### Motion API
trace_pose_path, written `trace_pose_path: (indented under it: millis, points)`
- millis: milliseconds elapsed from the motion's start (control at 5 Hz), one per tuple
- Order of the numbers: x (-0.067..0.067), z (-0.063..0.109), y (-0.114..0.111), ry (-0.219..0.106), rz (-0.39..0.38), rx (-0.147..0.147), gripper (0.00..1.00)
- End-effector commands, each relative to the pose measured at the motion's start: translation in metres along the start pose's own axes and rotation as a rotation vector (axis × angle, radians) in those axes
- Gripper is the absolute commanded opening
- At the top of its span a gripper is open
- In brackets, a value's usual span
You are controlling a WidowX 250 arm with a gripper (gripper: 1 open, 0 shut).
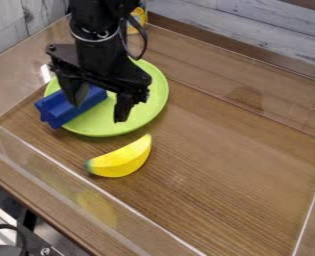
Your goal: Put the banana in the green plate
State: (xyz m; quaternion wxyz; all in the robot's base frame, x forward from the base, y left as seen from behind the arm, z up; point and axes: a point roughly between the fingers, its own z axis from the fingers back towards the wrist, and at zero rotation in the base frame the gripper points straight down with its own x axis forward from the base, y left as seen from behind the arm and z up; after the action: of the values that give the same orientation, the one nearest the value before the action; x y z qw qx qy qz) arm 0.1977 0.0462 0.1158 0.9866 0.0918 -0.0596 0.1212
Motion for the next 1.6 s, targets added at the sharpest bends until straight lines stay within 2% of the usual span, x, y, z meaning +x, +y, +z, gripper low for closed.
trace_pose_path:
  millis: [0, 1400]
  points:
    - [0.0073, 0.0118, -0.0007, -0.043, 0.014, 0.001, 1.00]
    - [0.0048, 0.0173, -0.0090, -0.007, 0.078, 0.019, 1.00]
